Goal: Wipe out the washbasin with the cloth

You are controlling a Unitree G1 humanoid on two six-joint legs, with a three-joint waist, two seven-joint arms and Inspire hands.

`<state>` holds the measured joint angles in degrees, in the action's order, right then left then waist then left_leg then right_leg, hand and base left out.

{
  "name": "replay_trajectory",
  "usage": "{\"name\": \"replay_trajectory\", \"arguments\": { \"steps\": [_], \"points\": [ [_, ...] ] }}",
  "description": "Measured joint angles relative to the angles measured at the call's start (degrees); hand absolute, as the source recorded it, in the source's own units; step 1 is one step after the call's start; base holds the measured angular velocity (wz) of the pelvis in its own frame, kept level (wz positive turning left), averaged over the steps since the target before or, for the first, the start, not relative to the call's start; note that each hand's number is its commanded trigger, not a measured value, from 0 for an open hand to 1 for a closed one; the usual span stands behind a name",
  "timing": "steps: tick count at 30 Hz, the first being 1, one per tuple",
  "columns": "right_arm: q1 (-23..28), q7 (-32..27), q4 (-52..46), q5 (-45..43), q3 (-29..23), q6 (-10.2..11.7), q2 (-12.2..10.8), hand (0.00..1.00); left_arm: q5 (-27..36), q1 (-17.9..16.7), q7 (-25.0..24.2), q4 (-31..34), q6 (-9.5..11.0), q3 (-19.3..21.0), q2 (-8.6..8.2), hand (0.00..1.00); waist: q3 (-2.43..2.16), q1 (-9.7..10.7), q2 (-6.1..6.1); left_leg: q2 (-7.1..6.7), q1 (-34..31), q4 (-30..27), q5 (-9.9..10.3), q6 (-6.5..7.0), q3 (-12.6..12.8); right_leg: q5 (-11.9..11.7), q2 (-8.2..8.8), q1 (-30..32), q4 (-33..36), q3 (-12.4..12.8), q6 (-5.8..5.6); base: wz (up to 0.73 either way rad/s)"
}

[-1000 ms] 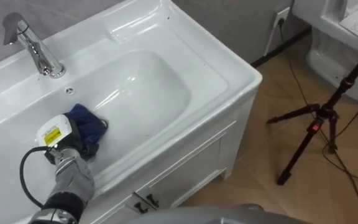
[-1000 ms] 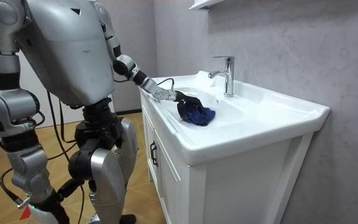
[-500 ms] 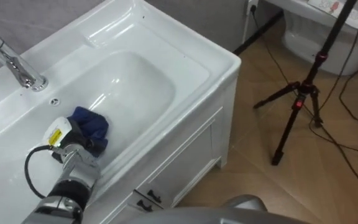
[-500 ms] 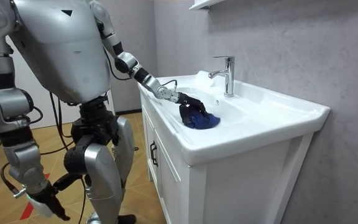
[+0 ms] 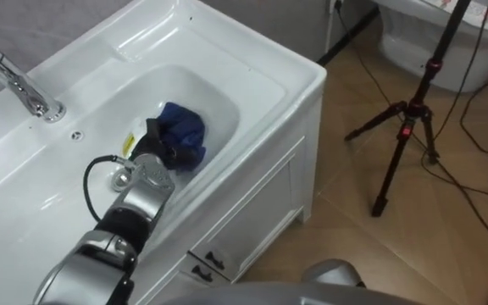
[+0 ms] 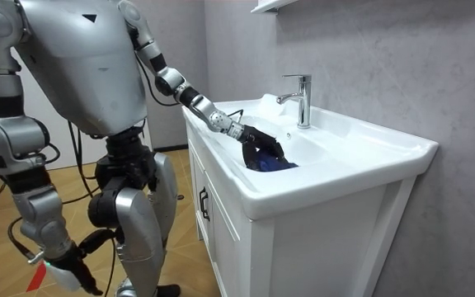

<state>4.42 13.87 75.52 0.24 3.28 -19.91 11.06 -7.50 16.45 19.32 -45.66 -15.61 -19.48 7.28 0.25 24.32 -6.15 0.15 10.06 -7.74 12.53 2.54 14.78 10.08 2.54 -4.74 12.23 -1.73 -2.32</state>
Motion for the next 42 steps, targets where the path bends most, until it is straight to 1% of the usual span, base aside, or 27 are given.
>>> {"name": "replay_trajectory", "arguments": {
  "steps": [5, 10, 13, 19, 21, 25, 28, 29, 30, 31, 32, 33, 34, 36, 37, 38, 40, 41, 42],
  "points": [
    [-0.2, -0.1, -0.4, 0.7, 0.0, 0.0, 0.0, 0.0, 0.0, -0.1, -2.9, 3.0, 0.0, -0.2, 0.29, 1.0, 0.06, -1.2, 0.12, -0.06, -0.6, 0.0, 0.0, 0.0, -1.1, 0.1, 0.06, -0.3, -0.6, -0.6, -0.07, 0.13],
    [-0.9, -0.2, -0.4, 0.7, 0.2, 0.6, -0.1, 0.0, 0.0, -0.2, -4.9, 5.8, 0.0, -1.0, 0.72, 1.0, 0.07, -1.5, 0.15, -0.28, -1.4, 0.0, 0.0, 0.01, -2.0, 0.1, 0.29, -0.4, -1.5, -1.1, -0.18, 0.12],
    [-1.1, -0.6, -0.4, 0.7, 0.5, 0.6, -0.2, 0.0, 0.0, -0.3, -5.9, 7.2, 0.0, -1.1, 0.72, 1.0, 0.18, -1.7, 0.31, -0.35, -1.5, 0.0, 0.0, 0.03, -2.6, 0.2, 0.35, -0.6, -1.6, -1.3, -0.23, 0.11],
    [-1.1, -0.7, 0.0, 0.8, 0.6, 1.1, -0.7, 0.0, -0.7, -0.2, -7.3, 8.9, 0.1, -1.1, 0.73, 1.0, 0.66, -3.1, 1.01, -0.35, -1.5, 0.1, 0.0, 0.03, -3.1, 0.2, 0.35, -0.8, -1.8, -1.5, -0.31, 0.03],
    [-1.1, -0.7, 0.0, 1.3, 1.8, 1.1, -0.9, 0.0, -1.2, -0.2, -7.5, 8.9, 0.7, -1.1, 0.73, 1.0, 0.84, -3.6, 1.27, -0.35, -1.6, 0.1, 0.0, 0.02, -3.1, 0.3, 0.34, -0.8, -1.8, -1.5, -0.3, 0.0],
    [-0.6, -0.8, 0.0, 2.0, 2.4, 1.1, -1.4, 0.0, -4.7, -0.3, -8.6, 9.1, 1.3, -1.1, 0.63, 1.0, 0.84, -4.3, 1.75, -0.34, -1.6, 0.1, 0.0, 0.01, -3.1, 0.4, 0.31, -0.8, -1.9, -1.5, -0.23, 0.0],
    [0.1, -1.0, -0.2, 2.0, 2.2, 1.1, -1.6, 0.0, -8.5, -1.3, -8.7, 9.4, 2.3, -1.0, 0.6, 1.0, 0.79, -4.5, 2.11, -0.37, -1.2, 0.3, 0.0, 0.01, -3.0, 0.5, 0.27, -1.1, -1.8, -1.4, -0.22, -0.02],
    [0.3, -1.2, -0.2, 1.8, 2.2, 1.0, -1.6, 0.0, -9.7, -1.3, -8.8, 8.4, 3.0, -0.9, 0.55, 1.0, 0.78, -4.8, 2.3, -0.33, -0.7, 0.5, 0.0, -0.01, -2.7, 0.5, 0.18, -1.4, -1.8, -1.1, -0.22, -0.16],
    [1.2, -1.2, -0.3, 1.6, 2.2, 1.1, -1.6, 0.0, -11.0, -1.6, -9.2, 8.0, 3.5, -0.7, 0.4, 1.0, 0.71, -5.8, 2.51, -0.22, -0.3, 0.5, 0.1, -0.15, -2.4, 0.5, -0.05, -1.8, -1.8, -0.5, -0.19, -0.19],
    [1.5, -1.2, -0.5, 1.6, 2.2, 1.1, -1.6, 0.0, -11.6, -2.2, -9.2, 8.0, 3.7, -0.3, 0.35, 1.0, 0.73, -6.0, 2.69, -0.18, -0.1, 0.5, 0.2, -0.18, -2.3, 0.5, -0.15, -2.1, -1.9, -0.2, -0.18, -0.16],
    [1.8, -1.1, -0.9, 1.6, 2.1, 1.1, -1.7, 0.0, -12.6, -3.1, -9.2, 7.6, 4.6, 0.4, 0.33, 1.0, 0.74, -6.3, 3.12, -0.08, 0.5, 0.7, 0.2, -0.3, -2.3, 0.5, -0.34, -2.6, -2.1, 0.2, -0.15, -0.08],
    [2.6, -1.1, -1.2, 1.8, 2.1, 1.1, -1.7, 0.0, -13.3, -3.5, -9.1, 6.3, 6.0, 1.0, 0.27, 1.0, 0.52, -7.1, 3.51, 0.05, 1.1, 0.8, 0.4, -0.5, -2.2, 0.5, -0.57, -3.0, -2.4, 0.3, -0.04, -0.08],
    [2.9, -1.1, -1.1, 1.8, 2.0, 1.0, -1.7, 0.0, -13.6, -3.7, -9.1, 5.6, 6.8, 1.6, 0.22, 1.0, 0.45, -7.5, 3.69, 0.12, 1.4, 0.9, 0.4, -0.6, -2.1, 0.5, -0.68, -3.2, -2.5, 0.5, 0.06, -0.13],
    [3.6, -1.1, -1.2, 1.0, -0.2, 1.1, -1.7, 0.0, -17.1, -5.8, -8.8, 4.9, 9.2, 4.1, 0.23, 1.0, 0.15, -8.5, 4.14, 0.43, 2.2, 1.0, 0.6, -0.96, -1.2, 0.8, -1.13, -3.3, -2.4, 1.2, 0.44, -0.21],
    [3.7, -1.1, -1.2, 0.7, -0.3, 1.1, -1.7, 0.0, -18.4, -6.3, -8.6, 4.5, 9.9, 4.8, 0.13, 1.0, 0.1, -8.9, 4.23, 0.42, 2.3, 1.0, 0.7, -1.04, -1.0, 0.8, -1.28, -3.4, -2.4, 1.5, 0.52, -0.22],
    [3.8, -1.1, -1.2, -0.3, -0.3, 1.0, -1.8, 0.0, -20.5, -7.0, -8.3, 3.7, 10.9, 6.5, -0.07, 1.0, -0.04, -9.6, 4.44, 0.46, 2.7, 1.1, 0.8, -1.19, -0.7, 0.8, -1.55, -3.5, -2.4, 1.8, 0.7, -0.16],
    [4.3, -1.1, -1.3, -0.7, -0.4, 1.1, -2.1, 0.0, -23.5, -8.6, -7.5, 3.6, 11.4, 8.9, 0.01, 1.0, -0.34, -10.6, 4.93, 0.72, 3.1, 1.1, 0.9, -1.46, -0.5, 0.9, -1.89, -3.7, -2.4, 2.0, 1.03, -0.09],
    [4.6, -1.0, -1.3, -0.9, -0.4, 1.1, -2.4, 0.0, -25.6, -9.7, -6.0, 2.8, 11.9, 10.6, 0.06, 1.0, -0.58, -11.0, 5.35, 0.87, 3.5, 1.2, 0.9, -1.64, -0.6, 0.9, -2.04, -4.2, -2.4, 1.9, 1.2, 0.0],
    [4.8, -0.5, -1.3, -1.2, -0.8, 1.0, -2.5, 0.0, -27.6, -10.5, -3.8, 1.6, 12.2, 11.7, 0.56, 1.0, -0.78, -11.7, 5.57, 1.08, 3.8, 1.1, 1.0, -1.88, -0.6, 1.0, -2.29, -4.4, -2.4, 2.0, 1.36, 0.0]
  ]
}}
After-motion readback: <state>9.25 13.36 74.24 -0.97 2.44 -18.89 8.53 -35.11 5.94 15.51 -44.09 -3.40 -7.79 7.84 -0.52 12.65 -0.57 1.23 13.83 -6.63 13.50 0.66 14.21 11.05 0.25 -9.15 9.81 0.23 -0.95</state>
